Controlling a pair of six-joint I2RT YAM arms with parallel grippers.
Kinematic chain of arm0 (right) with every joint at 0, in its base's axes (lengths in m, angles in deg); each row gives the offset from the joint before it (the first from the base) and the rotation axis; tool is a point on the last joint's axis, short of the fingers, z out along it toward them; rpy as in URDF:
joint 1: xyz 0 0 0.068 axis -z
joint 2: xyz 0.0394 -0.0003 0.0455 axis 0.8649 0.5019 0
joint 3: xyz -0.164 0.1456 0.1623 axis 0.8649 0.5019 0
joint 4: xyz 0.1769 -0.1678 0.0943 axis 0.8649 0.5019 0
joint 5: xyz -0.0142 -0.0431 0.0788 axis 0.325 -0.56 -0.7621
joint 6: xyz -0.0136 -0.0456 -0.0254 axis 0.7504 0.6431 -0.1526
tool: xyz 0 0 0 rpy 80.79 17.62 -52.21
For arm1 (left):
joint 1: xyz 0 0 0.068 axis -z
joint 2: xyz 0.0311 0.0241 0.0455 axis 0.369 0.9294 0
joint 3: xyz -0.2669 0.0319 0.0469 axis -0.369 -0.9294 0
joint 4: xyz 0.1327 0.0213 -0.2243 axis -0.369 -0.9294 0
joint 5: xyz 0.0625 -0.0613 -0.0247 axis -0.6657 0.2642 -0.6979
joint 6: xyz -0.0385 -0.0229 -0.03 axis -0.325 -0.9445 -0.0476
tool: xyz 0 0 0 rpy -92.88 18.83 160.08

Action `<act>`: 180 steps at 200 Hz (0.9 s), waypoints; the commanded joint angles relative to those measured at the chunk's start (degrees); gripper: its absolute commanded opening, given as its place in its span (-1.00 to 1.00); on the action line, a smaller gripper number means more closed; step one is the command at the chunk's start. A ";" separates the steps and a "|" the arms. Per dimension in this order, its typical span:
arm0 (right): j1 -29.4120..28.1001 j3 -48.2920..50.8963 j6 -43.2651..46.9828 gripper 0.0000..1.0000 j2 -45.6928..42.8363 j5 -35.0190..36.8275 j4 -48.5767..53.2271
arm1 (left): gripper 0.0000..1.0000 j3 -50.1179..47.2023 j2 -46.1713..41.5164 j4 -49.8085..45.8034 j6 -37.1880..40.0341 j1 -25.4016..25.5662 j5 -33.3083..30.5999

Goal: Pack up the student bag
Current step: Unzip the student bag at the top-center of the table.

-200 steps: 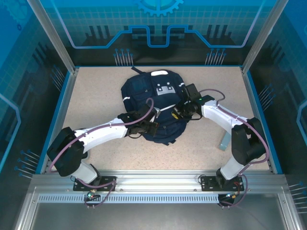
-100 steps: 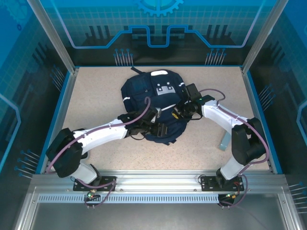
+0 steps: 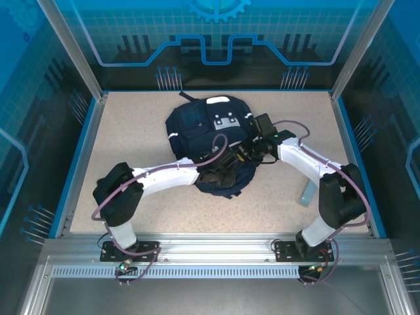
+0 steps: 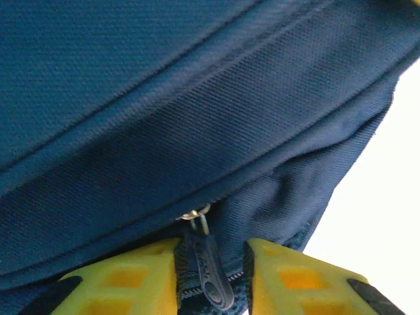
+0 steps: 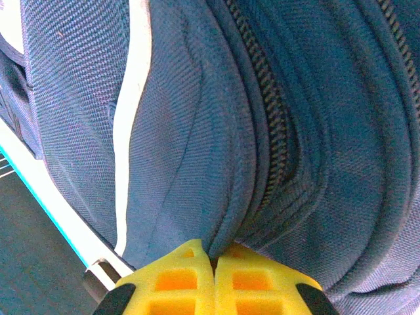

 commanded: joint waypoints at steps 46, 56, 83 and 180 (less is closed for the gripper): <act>0.72 -1.28 1.66 -0.99 -2.64 2.50 1.97 | -0.94 3.22 0.58 -8.50 0.13 0.56 -8.89; 0.77 -1.33 1.93 -0.99 -2.73 3.31 2.50 | -1.00 2.87 -0.30 -9.57 0.71 0.57 -10.16; 0.93 -1.67 2.54 -1.00 -2.91 5.62 4.01 | -1.00 0.60 -3.27 -12.17 1.86 0.48 -12.74; 0.98 -4.53 5.67 -1.00 -1.60 8.64 7.39 | -1.00 -12.99 -15.65 -9.70 7.14 -12.18 -8.40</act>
